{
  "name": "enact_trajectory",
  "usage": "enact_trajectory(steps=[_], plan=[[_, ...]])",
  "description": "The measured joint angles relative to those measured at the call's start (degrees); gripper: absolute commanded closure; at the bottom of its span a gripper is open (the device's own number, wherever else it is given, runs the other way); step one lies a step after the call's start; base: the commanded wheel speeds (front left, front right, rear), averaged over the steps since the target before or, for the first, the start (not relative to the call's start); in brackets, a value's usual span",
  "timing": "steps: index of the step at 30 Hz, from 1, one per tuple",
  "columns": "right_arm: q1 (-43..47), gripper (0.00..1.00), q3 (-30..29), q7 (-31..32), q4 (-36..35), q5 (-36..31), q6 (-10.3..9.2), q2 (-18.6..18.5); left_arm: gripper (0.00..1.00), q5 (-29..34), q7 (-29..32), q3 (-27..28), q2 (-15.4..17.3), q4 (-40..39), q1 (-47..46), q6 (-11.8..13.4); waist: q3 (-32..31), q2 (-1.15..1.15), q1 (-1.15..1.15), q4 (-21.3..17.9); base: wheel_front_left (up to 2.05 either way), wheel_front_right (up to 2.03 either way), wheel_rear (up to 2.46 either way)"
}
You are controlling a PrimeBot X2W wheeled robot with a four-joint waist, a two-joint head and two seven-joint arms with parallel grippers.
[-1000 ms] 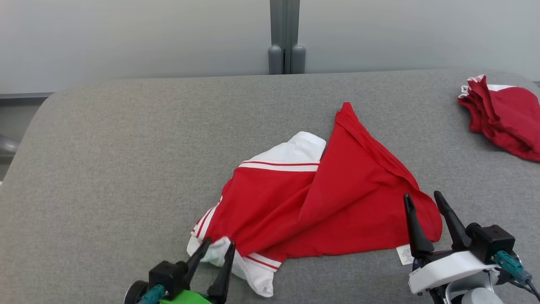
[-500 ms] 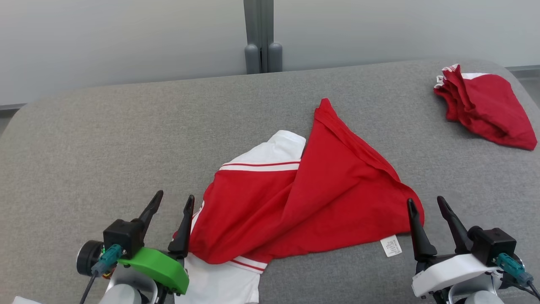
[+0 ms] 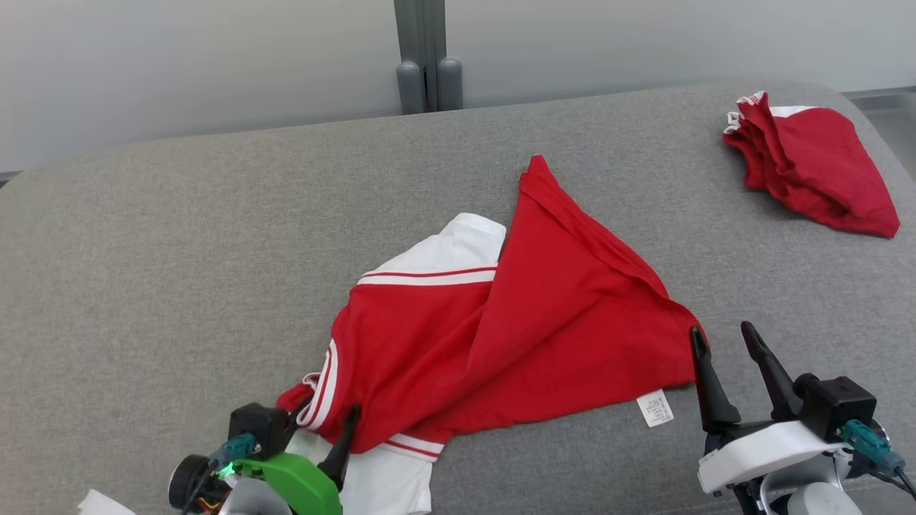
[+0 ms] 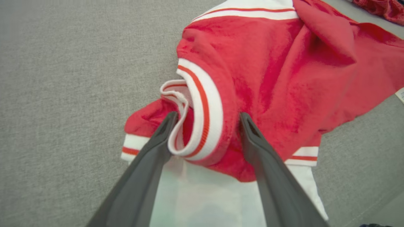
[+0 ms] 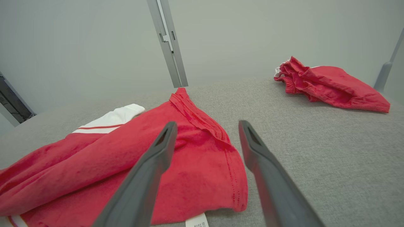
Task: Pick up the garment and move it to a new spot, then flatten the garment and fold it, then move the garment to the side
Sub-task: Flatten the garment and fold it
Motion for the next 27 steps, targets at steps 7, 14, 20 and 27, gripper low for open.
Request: enact_trajectory(steps=[7,14,20,27], plan=[[-0.53,0.00,-0.43,0.00,-0.55,-0.01,0.00,-0.55,1.00,0.24,-4.87,-0.25,-0.31,1.15,-7.29,-0.22,1.05,0.00,0.00,-0.73,0.00,0.00,0.00],[-1.37,0.00,-0.86,0.00,-0.51,-0.20,0.00,-0.81,1.00,-0.49,-8.66,1.96,-1.09,5.69,-17.09,-0.24,2.08,0.00,0.00,-1.60,0.00,0.00,0.00],[-2.27,0.00,-0.90,0.00,-0.16,-0.70,0.00,-0.71,0.00,-1.04,-10.59,3.16,-2.12,14.26,-21.89,-0.32,3.13,0.00,0.00,-2.77,0.00,0.00,0.00],[-2.18,0.00,-1.69,0.00,0.30,-0.70,0.00,-0.55,0.00,0.58,-11.35,7.30,-2.38,11.20,-21.30,-0.32,2.22,0.00,0.00,-3.01,0.00,0.00,0.00]])
